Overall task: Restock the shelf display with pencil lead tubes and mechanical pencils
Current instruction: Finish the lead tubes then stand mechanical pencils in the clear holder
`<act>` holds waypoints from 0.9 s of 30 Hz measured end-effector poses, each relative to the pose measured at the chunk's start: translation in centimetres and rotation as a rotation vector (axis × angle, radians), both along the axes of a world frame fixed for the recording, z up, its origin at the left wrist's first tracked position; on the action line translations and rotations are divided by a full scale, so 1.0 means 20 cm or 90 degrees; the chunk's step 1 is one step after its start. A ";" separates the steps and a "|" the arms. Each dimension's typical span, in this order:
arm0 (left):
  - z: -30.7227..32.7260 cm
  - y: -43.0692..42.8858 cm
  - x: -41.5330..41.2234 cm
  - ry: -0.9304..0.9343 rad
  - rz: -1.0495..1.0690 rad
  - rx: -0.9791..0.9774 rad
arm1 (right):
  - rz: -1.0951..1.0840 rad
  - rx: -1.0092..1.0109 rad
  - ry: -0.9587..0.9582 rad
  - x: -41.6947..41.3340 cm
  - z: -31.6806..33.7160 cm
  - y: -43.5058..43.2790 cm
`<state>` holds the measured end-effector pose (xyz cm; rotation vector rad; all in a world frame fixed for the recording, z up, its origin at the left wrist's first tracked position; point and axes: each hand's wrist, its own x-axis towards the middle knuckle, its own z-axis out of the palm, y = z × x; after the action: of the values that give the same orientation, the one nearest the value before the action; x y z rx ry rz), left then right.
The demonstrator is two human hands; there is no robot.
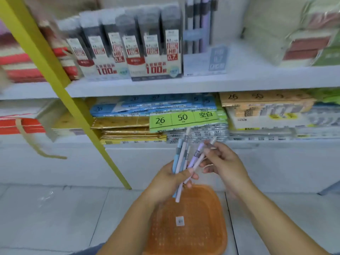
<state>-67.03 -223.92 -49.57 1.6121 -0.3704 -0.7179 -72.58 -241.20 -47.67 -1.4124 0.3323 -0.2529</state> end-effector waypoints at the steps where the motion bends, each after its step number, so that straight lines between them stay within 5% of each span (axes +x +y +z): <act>1: 0.09 -0.01 -0.01 -0.025 0.002 -0.013 | -0.011 -0.019 -0.035 -0.01 0.09 -0.01; 15: 1.05 -0.13 0.18 -0.248 0.124 -0.207 | -0.183 -0.387 -0.521 0.11 1.29 -0.23; 22: 1.10 -0.19 0.30 -0.269 0.149 -0.249 | -0.198 -0.728 -0.356 0.44 1.39 -0.35; 27: 1.02 -0.21 0.34 -0.238 0.186 -0.257 | -0.170 -0.794 -0.303 0.55 1.32 -0.40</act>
<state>-60.18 -228.03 -29.20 1.3685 -0.5016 -0.1031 -61.56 -249.27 -21.27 -2.4401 -0.0886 -1.1321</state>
